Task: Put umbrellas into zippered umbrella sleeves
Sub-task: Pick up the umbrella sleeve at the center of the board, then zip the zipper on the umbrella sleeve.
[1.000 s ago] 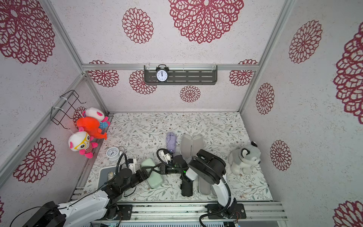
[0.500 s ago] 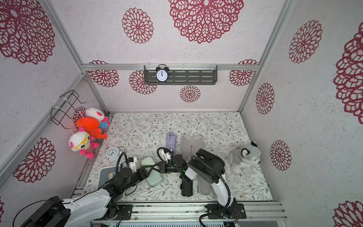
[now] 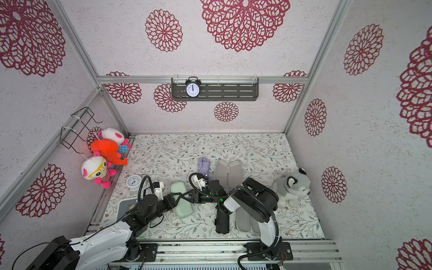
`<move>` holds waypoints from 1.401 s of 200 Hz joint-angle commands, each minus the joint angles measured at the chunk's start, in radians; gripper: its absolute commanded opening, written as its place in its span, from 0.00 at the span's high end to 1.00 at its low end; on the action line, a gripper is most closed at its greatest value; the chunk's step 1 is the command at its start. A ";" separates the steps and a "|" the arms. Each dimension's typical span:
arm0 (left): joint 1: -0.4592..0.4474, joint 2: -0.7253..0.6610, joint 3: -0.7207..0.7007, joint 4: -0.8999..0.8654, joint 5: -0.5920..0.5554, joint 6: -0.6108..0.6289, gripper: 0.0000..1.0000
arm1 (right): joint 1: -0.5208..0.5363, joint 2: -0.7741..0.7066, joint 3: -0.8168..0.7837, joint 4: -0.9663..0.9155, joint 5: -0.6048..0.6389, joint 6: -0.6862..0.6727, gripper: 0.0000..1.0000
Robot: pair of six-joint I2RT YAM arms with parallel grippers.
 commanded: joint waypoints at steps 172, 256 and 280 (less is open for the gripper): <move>0.262 0.152 0.376 0.119 0.715 0.177 0.93 | -0.173 -0.717 -0.132 -0.413 0.224 -1.262 0.46; 0.261 0.211 0.443 0.219 0.838 0.112 0.93 | -0.173 -0.638 -0.211 -0.142 0.158 -1.460 0.52; 0.261 0.222 0.450 0.230 0.855 0.109 0.93 | -0.173 -0.617 -0.183 -0.157 0.160 -1.469 0.58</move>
